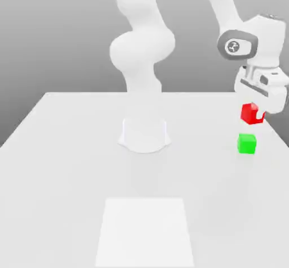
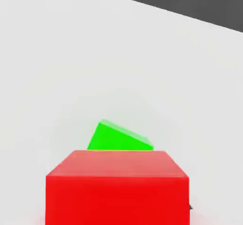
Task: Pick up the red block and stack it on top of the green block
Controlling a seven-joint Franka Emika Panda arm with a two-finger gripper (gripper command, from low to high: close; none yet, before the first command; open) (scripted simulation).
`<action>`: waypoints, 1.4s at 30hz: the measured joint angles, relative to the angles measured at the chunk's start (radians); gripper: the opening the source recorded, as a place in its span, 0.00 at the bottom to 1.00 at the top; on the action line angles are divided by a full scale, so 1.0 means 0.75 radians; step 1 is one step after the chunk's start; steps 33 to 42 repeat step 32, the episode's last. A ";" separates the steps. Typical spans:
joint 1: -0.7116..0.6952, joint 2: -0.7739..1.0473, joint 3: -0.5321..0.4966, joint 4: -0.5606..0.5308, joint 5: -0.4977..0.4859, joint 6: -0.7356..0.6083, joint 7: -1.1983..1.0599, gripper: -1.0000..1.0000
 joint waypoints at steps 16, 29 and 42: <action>-0.117 0.156 0.057 0.003 -0.252 0.142 0.173 0.00; -0.164 0.297 0.044 0.008 -0.457 0.245 0.316 0.00; -0.168 0.326 0.042 0.010 -0.492 0.268 0.342 0.00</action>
